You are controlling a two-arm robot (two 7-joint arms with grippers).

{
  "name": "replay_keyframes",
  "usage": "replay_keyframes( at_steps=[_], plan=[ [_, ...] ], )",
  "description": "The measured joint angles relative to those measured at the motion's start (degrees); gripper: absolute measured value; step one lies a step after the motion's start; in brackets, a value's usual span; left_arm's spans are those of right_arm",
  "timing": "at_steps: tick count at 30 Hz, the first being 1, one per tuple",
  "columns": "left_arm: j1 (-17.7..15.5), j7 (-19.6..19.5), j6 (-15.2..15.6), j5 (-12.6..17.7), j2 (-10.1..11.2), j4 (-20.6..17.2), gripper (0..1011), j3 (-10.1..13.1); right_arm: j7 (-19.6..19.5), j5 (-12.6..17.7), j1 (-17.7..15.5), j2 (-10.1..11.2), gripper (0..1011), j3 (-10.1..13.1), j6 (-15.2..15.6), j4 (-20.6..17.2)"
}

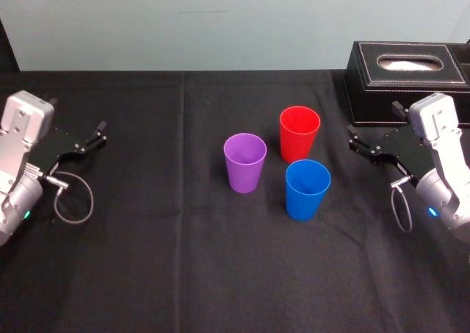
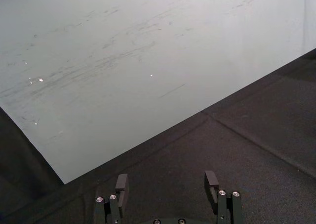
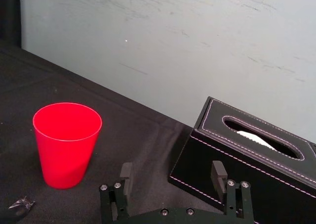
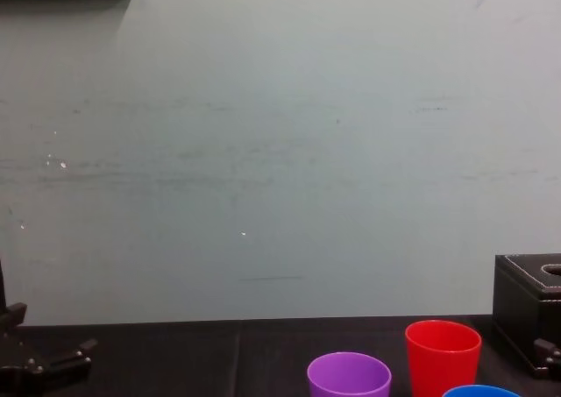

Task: Stack the three plastic cups sequentially using one hand.

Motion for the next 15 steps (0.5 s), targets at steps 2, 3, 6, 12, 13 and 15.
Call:
replay_keyframes(
  at_steps=[2, 3, 6, 12, 13, 15],
  plan=[
    [0.00, 0.00, 0.00, 0.00, 0.00, 0.00, 1005, 0.00, 0.00, 0.00, 0.00, 0.00, 1003, 0.00, 0.00, 0.00],
    [0.00, 0.00, 0.00, 0.00, 0.00, 0.00, 1005, 0.00, 0.00, 0.00, 0.00, 0.00, 1003, 0.00, 0.00, 0.00],
    [0.00, 0.00, 0.00, 0.00, 0.00, 0.00, 1005, 0.00, 0.00, 0.00, 0.00, 0.00, 1003, 0.00, 0.00, 0.00],
    [0.00, 0.00, 0.00, 0.00, 0.00, 0.00, 1005, 0.00, 0.00, 0.00, 0.00, 0.00, 1004, 0.00, 0.00, 0.00],
    [0.00, 0.00, 0.00, 0.00, 0.00, 0.00, 1005, 0.00, 0.00, 0.00, 0.00, 0.00, 1003, 0.00, 0.00, 0.00],
    [0.00, 0.00, 0.00, 0.00, 0.00, 0.00, 1005, 0.00, 0.00, 0.00, 0.00, 0.00, 1003, 0.00, 0.00, 0.00]
  ],
)
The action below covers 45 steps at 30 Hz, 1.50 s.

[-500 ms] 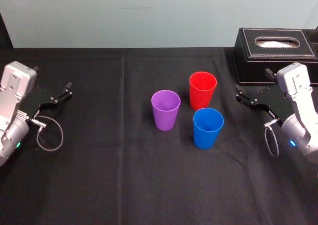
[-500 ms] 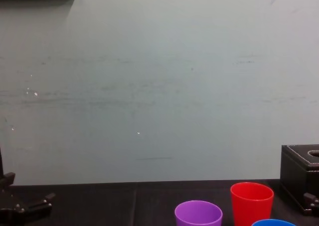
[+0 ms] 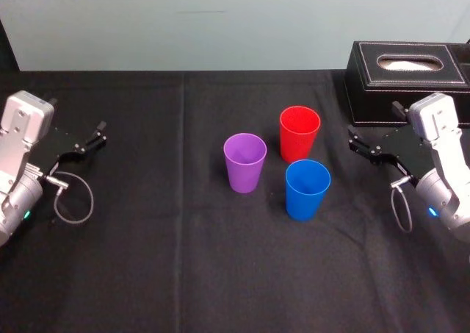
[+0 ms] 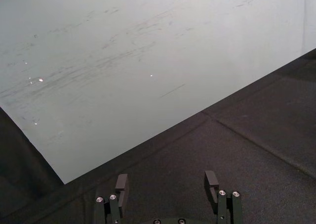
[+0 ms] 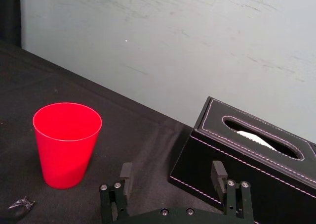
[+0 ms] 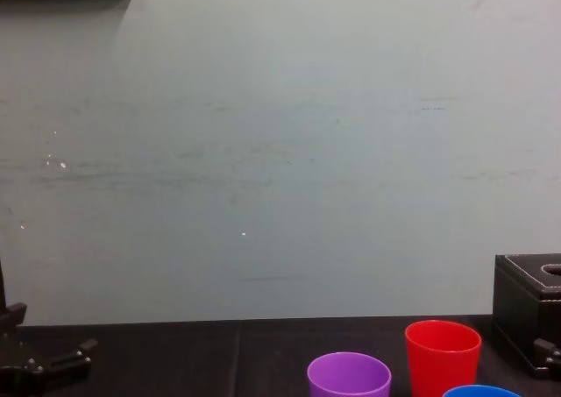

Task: Stack the three plastic cups sequentially using one hand.

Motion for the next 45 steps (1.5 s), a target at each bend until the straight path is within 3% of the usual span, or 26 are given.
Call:
replay_keyframes(
  at_steps=[45],
  plan=[
    [0.00, 0.00, 0.00, 0.00, 0.00, 0.00, 1005, 0.00, 0.00, 0.00, 0.00, 0.00, 1003, 0.00, 0.00, 0.00]
  ],
)
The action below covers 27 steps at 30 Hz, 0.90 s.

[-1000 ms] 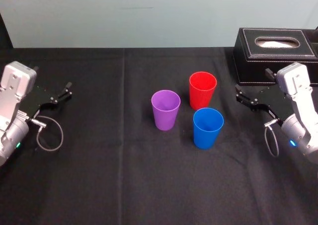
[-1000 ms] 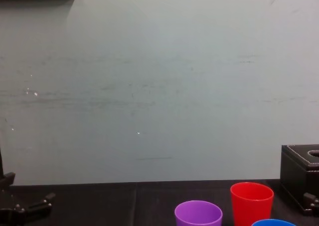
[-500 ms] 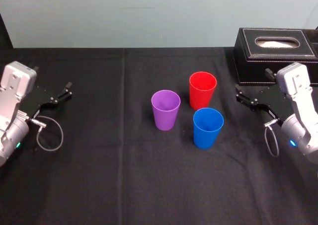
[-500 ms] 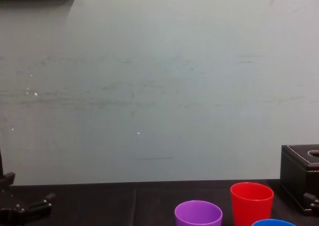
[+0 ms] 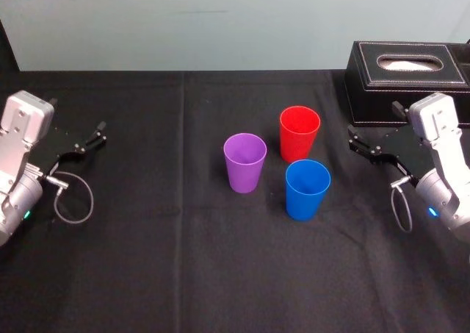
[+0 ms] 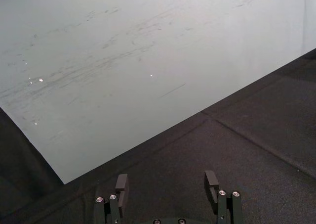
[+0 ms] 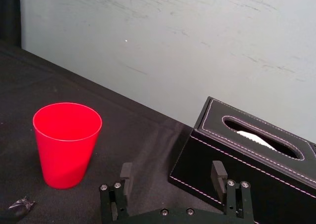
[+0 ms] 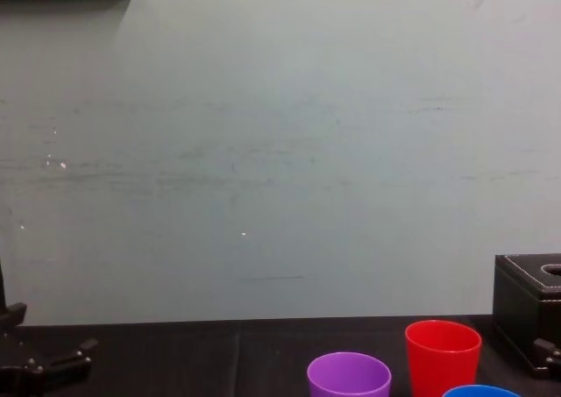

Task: Stack the three plastic cups sequentially using one hand.

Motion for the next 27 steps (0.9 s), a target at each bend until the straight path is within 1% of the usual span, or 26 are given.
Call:
replay_keyframes(
  at_steps=[13, 17, 23, 24, 25, 27],
  plan=[
    [0.00, 0.00, 0.00, 0.00, 0.00, 0.00, 1005, 0.00, 0.00, 0.00, 0.00, -0.01, 1003, 0.01, 0.00, 0.00],
    [0.00, 0.00, 0.00, 0.00, 0.00, 0.00, 1005, 0.00, 1.20, 0.99, -0.17, 0.11, 1003, 1.49, -0.87, -0.56],
    [0.00, 0.00, 0.00, 0.00, 0.00, 0.00, 1005, 0.00, 3.57, 3.68, -2.91, 1.29, 1003, 4.07, -1.28, -3.28],
    [0.00, 0.00, 0.00, 0.00, 0.00, 0.00, 1005, 0.00, 4.10, 4.49, -3.48, 1.54, 1002, 4.51, -1.22, -3.75],
    [0.00, 0.00, 0.00, 0.00, 0.00, 0.00, 1005, 0.00, 5.44, 6.16, -4.80, 2.19, 1003, 5.42, -0.94, -4.75],
    [0.00, 0.00, 0.00, 0.00, 0.00, 0.00, 1005, 0.00, 6.81, 7.81, -6.23, 2.92, 1003, 6.26, -0.59, -5.80]
  ],
)
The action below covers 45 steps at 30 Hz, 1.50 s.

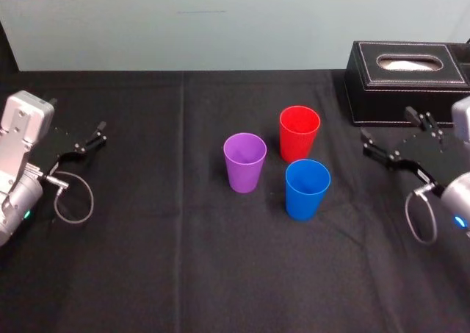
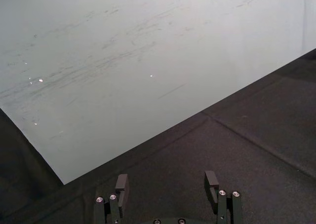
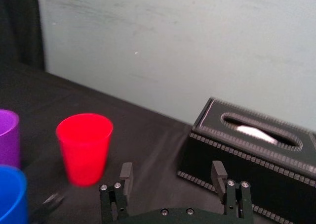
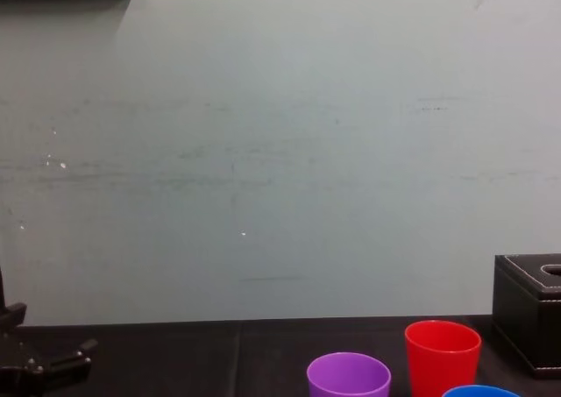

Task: Stack the three plastic cups sequentially using one hand.

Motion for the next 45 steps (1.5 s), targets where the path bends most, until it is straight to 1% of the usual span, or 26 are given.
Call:
replay_keyframes(
  at_steps=[1, 4, 6, 7, 8, 9, 10, 13, 14, 20, 26, 27, 28, 32, 37, 38, 42, 44, 45],
  plan=[
    [0.00, 0.00, 0.00, 0.00, 0.00, 0.00, 1005, 0.00, 1.40, 1.45, -1.51, 0.78, 1003, 0.86, 0.32, -1.02],
    [0.00, 0.00, 0.00, 0.00, 0.00, 0.00, 1005, 0.00, 3.45, 3.09, -3.77, 2.10, 1003, 1.69, 0.65, -2.43],
    [0.00, 0.00, 0.00, 0.00, 0.00, 0.00, 1005, 0.00, 5.84, 4.61, -6.64, 3.61, 1002, 2.55, 0.74, -4.00],
    [0.00, 0.00, 0.00, 0.00, 0.00, 0.00, 1005, 0.00, 5.84, 4.61, -6.64, 3.61, 1003, 2.55, 0.74, -4.00],
    [0.00, 0.00, 0.00, 0.00, 0.00, 0.00, 1005, 0.00, 7.06, 5.26, -8.06, 4.26, 1002, 2.92, 0.55, -4.72],
    [0.00, 0.00, 0.00, 0.00, 0.00, 0.00, 1005, 0.00, 7.66, 5.52, -8.68, 4.51, 1002, 3.05, 0.33, -5.00],
    [0.00, 0.00, 0.00, 0.00, 0.00, 0.00, 1005, 0.00, 8.99, 6.01, -10.00, 5.04, 1003, 3.29, -0.35, -5.72],
    [0.00, 0.00, 0.00, 0.00, 0.00, 0.00, 1005, 0.00, 11.01, 6.43, -11.74, 5.61, 1003, 3.43, -1.64, -6.64],
    [0.00, 0.00, 0.00, 0.00, 0.00, 0.00, 1005, 0.00, 12.30, 6.51, -12.68, 5.83, 1003, 3.41, -2.46, -7.18],
    [0.00, 0.00, 0.00, 0.00, 0.00, 0.00, 1005, 0.00, 16.29, 6.19, -14.64, 5.81, 1003, 2.47, -4.65, -8.86],
    [0.00, 0.00, 0.00, 0.00, 0.00, 0.00, 1005, 0.00, 17.88, 5.33, -15.11, 4.67, 1003, 1.63, -4.73, -9.53],
    [0.00, 0.00, 0.00, 0.00, 0.00, 0.00, 1005, 0.00, 18.25, 5.02, -14.91, 3.85, 1004, 1.28, -4.36, -9.56],
    [0.00, 0.00, 0.00, 0.00, 0.00, 0.00, 1004, 0.00, 18.25, 5.02, -14.91, 3.85, 1003, 1.28, -4.36, -9.56],
    [0.00, 0.00, 0.00, 0.00, 0.00, 0.00, 1005, 0.00, 18.26, 4.79, -14.17, 2.21, 1003, 0.90, -2.65, -9.44],
    [0.00, 0.00, 0.00, 0.00, 0.00, 0.00, 1005, 0.00, 17.03, 3.75, -12.62, -0.65, 1003, 0.49, 0.13, -8.68],
    [0.00, 0.00, 0.00, 0.00, 0.00, 0.00, 1005, 0.00, 17.03, 3.75, -12.62, -0.65, 1003, 0.49, 0.13, -8.68],
    [0.00, 0.00, 0.00, 0.00, 0.00, 0.00, 1005, 0.00, 15.52, 2.28, -11.50, -2.79, 1003, 0.35, 1.33, -7.61],
    [0.00, 0.00, 0.00, 0.00, 0.00, 0.00, 1005, 0.00, 15.04, 1.86, -11.18, -3.50, 1003, 0.37, 1.54, -7.20],
    [0.00, 0.00, 0.00, 0.00, 0.00, 0.00, 1005, 0.00, 14.64, 1.45, -10.91, -4.19, 1003, 0.44, 1.63, -6.82]
  ],
)
